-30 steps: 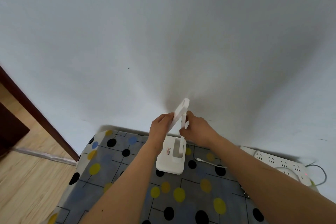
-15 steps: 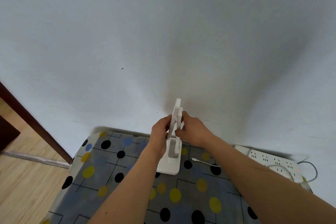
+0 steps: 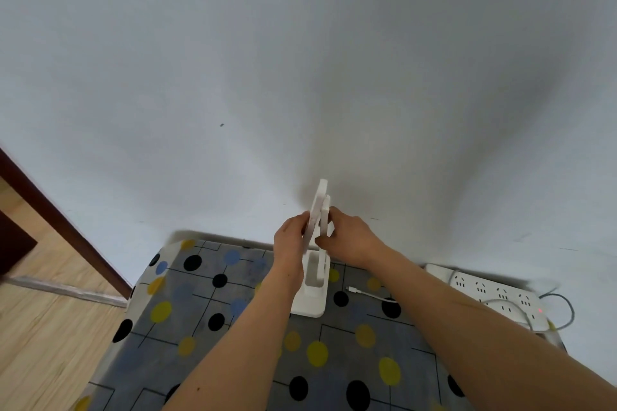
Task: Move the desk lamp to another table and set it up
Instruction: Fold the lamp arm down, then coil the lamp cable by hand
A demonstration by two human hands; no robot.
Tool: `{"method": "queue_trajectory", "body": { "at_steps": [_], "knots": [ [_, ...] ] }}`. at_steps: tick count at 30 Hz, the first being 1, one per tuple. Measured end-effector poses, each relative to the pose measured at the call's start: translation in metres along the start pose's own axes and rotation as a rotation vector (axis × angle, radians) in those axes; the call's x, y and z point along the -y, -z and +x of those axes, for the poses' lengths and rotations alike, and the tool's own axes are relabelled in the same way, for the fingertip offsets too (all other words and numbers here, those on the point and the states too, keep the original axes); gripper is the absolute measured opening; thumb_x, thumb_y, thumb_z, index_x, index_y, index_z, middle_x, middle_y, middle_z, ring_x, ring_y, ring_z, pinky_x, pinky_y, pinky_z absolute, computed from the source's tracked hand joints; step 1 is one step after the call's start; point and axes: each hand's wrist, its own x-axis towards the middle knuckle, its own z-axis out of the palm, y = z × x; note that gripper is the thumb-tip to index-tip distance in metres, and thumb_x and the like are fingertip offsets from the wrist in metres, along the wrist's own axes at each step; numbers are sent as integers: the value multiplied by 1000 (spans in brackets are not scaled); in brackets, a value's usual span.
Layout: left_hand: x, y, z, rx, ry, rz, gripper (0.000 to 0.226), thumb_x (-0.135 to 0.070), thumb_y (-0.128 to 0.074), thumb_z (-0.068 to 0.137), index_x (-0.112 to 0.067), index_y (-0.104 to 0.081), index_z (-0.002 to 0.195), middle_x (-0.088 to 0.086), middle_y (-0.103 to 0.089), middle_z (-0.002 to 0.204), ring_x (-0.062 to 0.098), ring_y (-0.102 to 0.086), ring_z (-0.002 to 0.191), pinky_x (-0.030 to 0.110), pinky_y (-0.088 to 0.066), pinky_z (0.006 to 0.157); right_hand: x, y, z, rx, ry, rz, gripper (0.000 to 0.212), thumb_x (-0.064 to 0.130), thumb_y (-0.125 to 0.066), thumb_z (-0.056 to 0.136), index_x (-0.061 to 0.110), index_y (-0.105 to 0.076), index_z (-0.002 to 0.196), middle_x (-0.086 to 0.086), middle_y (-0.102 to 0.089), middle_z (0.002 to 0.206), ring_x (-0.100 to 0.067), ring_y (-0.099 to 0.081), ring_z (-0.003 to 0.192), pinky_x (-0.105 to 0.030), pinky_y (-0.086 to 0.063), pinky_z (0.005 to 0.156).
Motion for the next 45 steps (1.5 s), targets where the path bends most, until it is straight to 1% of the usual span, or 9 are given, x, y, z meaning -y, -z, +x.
{"method": "queue_trajectory", "body": {
  "at_steps": [3, 6, 9, 16, 21, 31, 35, 41, 45],
  "knots": [
    [8, -1, -4, -96, -43, -30, 23, -29, -52, 92, -13, -67, 101, 3, -67, 99, 18, -60, 93, 30, -47, 80, -7, 0, -6, 6, -10, -14, 44, 33, -61, 85, 22, -45, 125, -5, -66, 101, -22, -63, 88, -34, -52, 78],
    [17, 1, -12, -318, -137, -93, 7, -23, -53, 92, -21, -59, 94, -8, -61, 89, 4, -54, 81, 27, -41, 74, -19, 4, -18, 12, -16, -26, 50, 34, -61, 87, 23, -41, 131, -8, -67, 104, -23, -63, 92, -34, -52, 81],
    [22, 2, -21, -501, -153, -105, 5, -18, -53, 91, -17, -58, 92, 1, -62, 90, 16, -56, 79, 31, -43, 72, -32, 13, -31, 2, -24, -1, 44, 31, -60, 88, 23, -45, 129, -9, -68, 101, -22, -63, 89, -33, -53, 81],
    [37, -26, -53, -548, -242, 11, 9, -19, -53, 90, -14, -59, 85, 1, -62, 82, 17, -56, 74, 29, -43, 66, -67, 35, -63, -25, -35, 1, 28, 24, -58, 90, 21, -59, 117, -4, -67, 105, -19, -61, 94, -31, -50, 86],
    [48, -61, -71, -350, -356, 174, 6, -19, -54, 87, -20, -59, 85, -3, -63, 80, 16, -58, 75, 27, -45, 65, -93, 55, -79, -59, -41, 7, 20, 22, -59, 88, 21, -66, 107, -2, -68, 102, -17, -61, 89, -26, -47, 80],
    [98, -140, -74, 146, -406, 655, 17, -25, -57, 88, -21, -61, 104, -1, -55, 107, 12, -58, 91, 25, -44, 78, -173, 87, -109, -166, -163, 27, 13, 20, -60, 86, 22, -69, 96, -1, -71, 97, -16, -65, 86, -32, -53, 83],
    [122, -164, -70, 242, -429, 771, 20, -24, -61, 87, -20, -61, 106, 2, -55, 109, 9, -55, 88, 23, -41, 78, -207, 91, -121, -171, -228, 53, 14, 17, -60, 85, 22, -69, 94, -2, -71, 98, -18, -66, 87, -36, -54, 85],
    [154, -184, -60, 359, -333, 985, 33, -28, -65, 84, -16, -59, 113, 8, -55, 117, 20, -58, 101, 27, -45, 81, -248, 85, -128, -137, -326, 54, 15, 20, -58, 84, 25, -69, 93, 2, -70, 98, -19, -64, 93, -38, -53, 86],
    [172, -185, -57, 426, -293, 1141, 36, -30, -70, 79, -15, -60, 111, 8, -57, 114, 19, -58, 94, 31, -48, 78, -265, 80, -127, -128, -348, 48, 14, 21, -59, 85, 25, -69, 94, 4, -70, 97, -17, -63, 91, -36, -53, 86]
  ]
}}
